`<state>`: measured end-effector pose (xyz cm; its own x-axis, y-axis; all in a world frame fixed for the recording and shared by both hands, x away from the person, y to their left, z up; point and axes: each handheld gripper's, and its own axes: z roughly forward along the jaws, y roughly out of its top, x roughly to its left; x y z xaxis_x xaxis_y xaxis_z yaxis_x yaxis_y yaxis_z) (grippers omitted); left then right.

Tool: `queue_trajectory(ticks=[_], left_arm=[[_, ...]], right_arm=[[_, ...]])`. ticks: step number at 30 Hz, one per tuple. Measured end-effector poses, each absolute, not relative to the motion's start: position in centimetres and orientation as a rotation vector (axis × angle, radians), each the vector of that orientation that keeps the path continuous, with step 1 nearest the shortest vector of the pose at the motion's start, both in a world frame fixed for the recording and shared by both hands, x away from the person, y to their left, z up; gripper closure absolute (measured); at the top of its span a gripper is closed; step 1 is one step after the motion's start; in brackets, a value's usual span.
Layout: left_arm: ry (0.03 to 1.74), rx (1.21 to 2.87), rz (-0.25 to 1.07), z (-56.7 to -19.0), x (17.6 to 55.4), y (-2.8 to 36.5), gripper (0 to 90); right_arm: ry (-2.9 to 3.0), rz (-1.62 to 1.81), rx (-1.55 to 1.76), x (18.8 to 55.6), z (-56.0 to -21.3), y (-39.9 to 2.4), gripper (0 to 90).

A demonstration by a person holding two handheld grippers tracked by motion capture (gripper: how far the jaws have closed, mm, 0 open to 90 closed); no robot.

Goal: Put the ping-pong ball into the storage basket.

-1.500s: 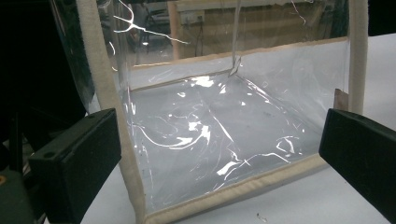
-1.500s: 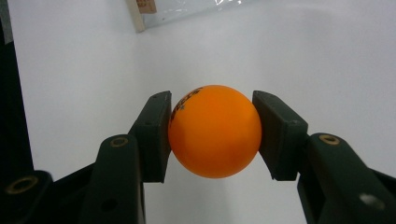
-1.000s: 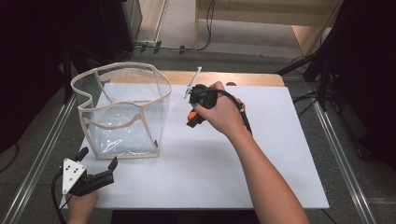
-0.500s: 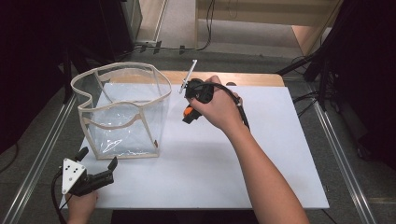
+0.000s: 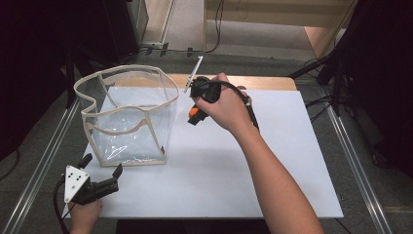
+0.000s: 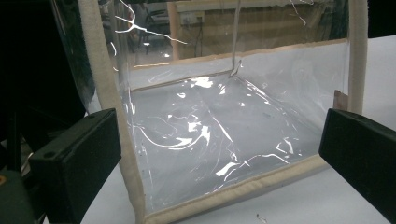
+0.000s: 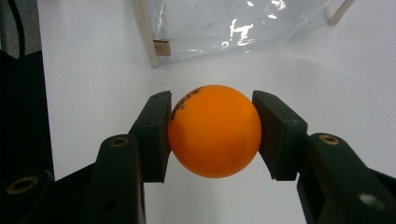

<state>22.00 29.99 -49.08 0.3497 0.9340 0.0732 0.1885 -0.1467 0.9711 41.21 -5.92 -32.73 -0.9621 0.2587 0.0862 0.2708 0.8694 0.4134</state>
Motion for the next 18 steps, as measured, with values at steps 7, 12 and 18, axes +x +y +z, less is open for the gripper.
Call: queue_trajectory(ticks=[7,12,18], left_arm=[[1.032,1.598,0.918,-49.1,22.0,29.9,0.0],[1.034,1.598,0.921,-49.1,22.0,29.9,0.0],[1.038,1.598,0.932,-49.1,22.0,29.9,0.0]], right_arm=[[-3.009,-0.698,-0.415,41.2,-31.9,-5.7,48.4],[-3.017,-0.678,-0.406,41.2,-31.6,-5.7,48.3],[-3.015,-0.705,-0.404,41.1,-30.7,-5.9,48.3]])
